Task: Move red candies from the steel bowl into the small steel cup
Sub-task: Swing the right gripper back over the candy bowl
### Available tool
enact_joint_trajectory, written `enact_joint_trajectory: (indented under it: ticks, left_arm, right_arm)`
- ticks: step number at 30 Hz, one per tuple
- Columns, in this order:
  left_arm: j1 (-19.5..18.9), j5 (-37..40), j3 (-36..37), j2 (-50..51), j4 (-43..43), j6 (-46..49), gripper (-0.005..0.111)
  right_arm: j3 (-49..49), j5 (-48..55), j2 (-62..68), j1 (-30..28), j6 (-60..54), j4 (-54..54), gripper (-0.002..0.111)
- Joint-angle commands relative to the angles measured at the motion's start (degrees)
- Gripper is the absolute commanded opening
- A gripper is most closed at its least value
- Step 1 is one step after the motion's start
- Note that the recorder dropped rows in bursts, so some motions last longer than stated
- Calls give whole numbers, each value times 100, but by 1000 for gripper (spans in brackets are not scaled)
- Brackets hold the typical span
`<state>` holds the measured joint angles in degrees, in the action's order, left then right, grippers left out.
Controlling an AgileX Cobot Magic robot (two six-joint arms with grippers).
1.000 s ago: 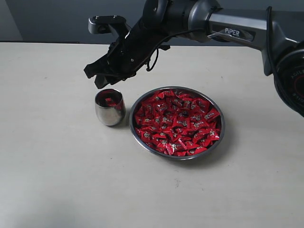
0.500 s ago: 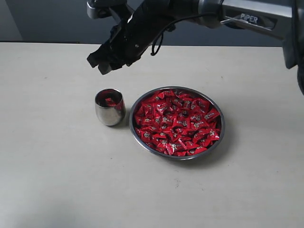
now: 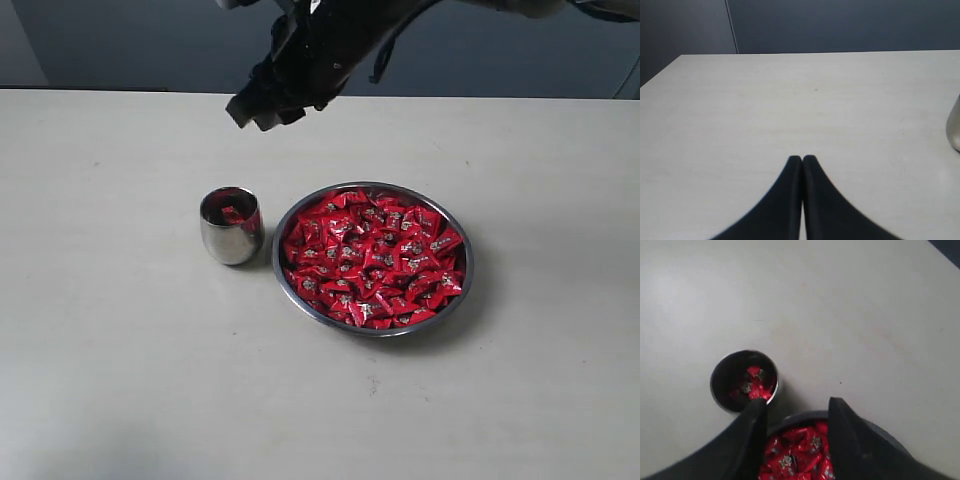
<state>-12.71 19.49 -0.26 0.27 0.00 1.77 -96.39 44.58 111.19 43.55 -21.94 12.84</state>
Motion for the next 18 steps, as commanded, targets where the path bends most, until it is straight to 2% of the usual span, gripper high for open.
enact_joint_trajectory:
  ticks: [1, 9, 18]
  left_arm:
    - [27, -58, 26, -27, -35, -8, 0]
    - [27, -58, 26, -27, -35, -8, 0]
    - [27, -58, 26, -27, -35, -8, 0]
  right_arm:
    - [657, -252, -508, -24, 65, -350, 40]
    - [2085, -968, -1692, -117, 686, -1247, 40]
    - [3295, -1261, -2575, -1165, 1051, -1284, 40]
